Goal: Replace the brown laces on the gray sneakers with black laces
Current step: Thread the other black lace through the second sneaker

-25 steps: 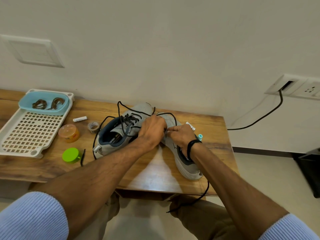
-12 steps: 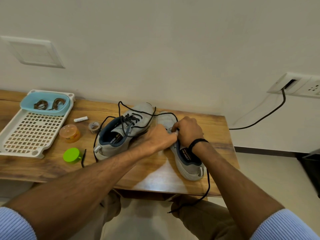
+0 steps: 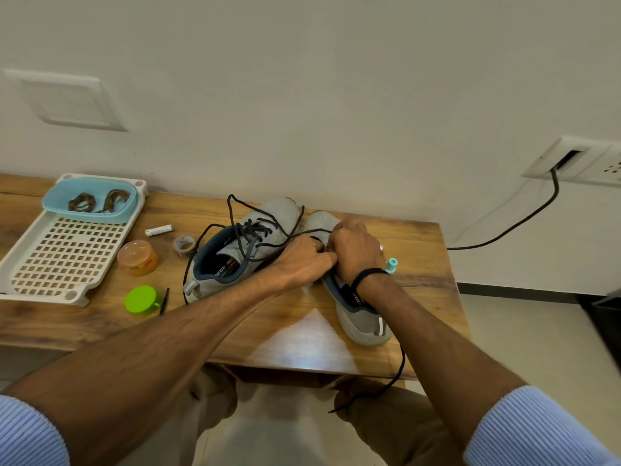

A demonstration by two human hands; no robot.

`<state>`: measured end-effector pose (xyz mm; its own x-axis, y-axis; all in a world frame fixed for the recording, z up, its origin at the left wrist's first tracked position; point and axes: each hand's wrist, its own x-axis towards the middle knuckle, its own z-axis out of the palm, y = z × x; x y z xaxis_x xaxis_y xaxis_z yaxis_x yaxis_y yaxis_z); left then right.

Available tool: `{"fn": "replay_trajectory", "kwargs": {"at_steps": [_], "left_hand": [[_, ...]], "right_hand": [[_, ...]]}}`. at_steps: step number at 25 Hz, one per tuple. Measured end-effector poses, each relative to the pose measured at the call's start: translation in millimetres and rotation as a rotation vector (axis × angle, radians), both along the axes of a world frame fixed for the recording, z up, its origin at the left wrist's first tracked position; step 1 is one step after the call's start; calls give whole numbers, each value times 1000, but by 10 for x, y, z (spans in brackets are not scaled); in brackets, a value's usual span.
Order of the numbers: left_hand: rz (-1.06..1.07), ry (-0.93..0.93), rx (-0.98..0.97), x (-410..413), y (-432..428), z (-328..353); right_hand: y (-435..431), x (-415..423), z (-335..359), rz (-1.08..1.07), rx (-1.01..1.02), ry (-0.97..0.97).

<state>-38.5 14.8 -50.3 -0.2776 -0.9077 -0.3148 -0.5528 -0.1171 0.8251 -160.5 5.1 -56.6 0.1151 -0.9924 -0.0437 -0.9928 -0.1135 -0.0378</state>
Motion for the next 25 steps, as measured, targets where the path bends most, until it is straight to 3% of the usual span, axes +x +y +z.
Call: {"fn": "replay_trajectory", "kwargs": {"at_steps": [5,13,21,25], "left_hand": [[-113,-86,57,32,42,-40],[-22,56,49,18,-26,-69],[43,18,85,73,-16,-70],[92,4,49,74,-42,-152]], "right_hand": [[-8,48,25,68,17,79],[-16,114,44,-17,43,106],[0,166,52,64,75,92],[-32,130,68,32,68,-6]]}}
